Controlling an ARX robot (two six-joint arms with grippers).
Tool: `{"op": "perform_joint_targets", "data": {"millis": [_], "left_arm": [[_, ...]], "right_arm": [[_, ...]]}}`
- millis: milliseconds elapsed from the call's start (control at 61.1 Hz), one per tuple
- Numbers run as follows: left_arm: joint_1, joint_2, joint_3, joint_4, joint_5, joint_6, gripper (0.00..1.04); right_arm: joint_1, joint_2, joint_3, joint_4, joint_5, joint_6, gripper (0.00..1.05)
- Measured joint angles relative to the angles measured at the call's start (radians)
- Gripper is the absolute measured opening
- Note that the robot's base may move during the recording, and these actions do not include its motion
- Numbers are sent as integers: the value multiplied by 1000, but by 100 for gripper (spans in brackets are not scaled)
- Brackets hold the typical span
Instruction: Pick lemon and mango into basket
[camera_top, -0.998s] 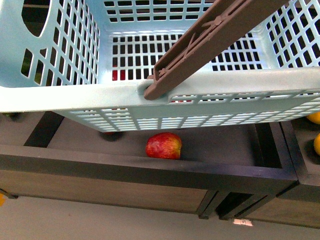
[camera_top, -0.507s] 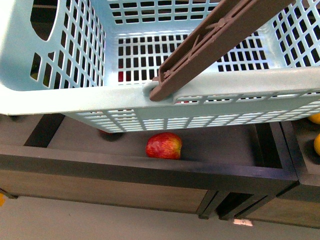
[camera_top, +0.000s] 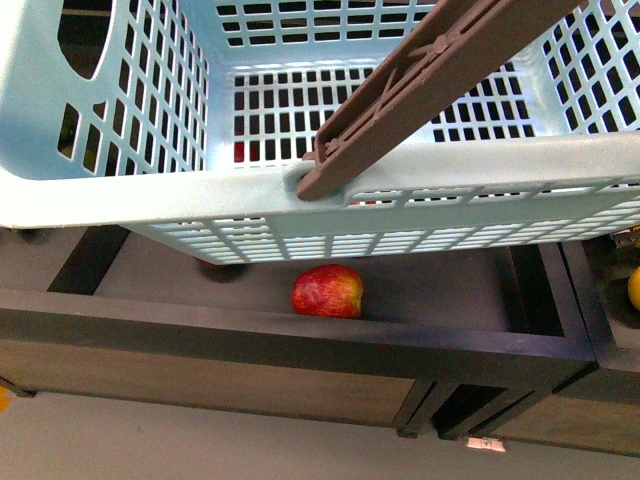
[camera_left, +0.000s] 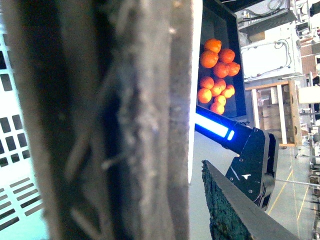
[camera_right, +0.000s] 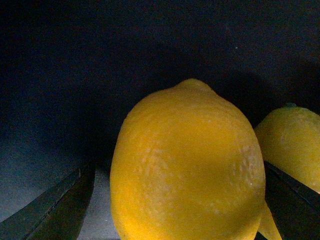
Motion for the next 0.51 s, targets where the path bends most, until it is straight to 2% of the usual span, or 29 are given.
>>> {"op": "perform_joint_targets", "data": {"millis": [49, 147, 213, 507], "left_arm": [[0, 0, 0, 0, 0, 0, 28], [0, 0, 0, 0, 1, 0, 28], [0, 0, 0, 0, 1, 0, 28], [0, 0, 0, 0, -2, 0, 28]], "right_arm": [[0, 0, 0, 0, 3, -3, 87], [0, 0, 0, 1, 9, -9, 72], [0, 0, 0, 2, 10, -10, 66], [3, -7, -11, 8, 0, 10, 63]]}}
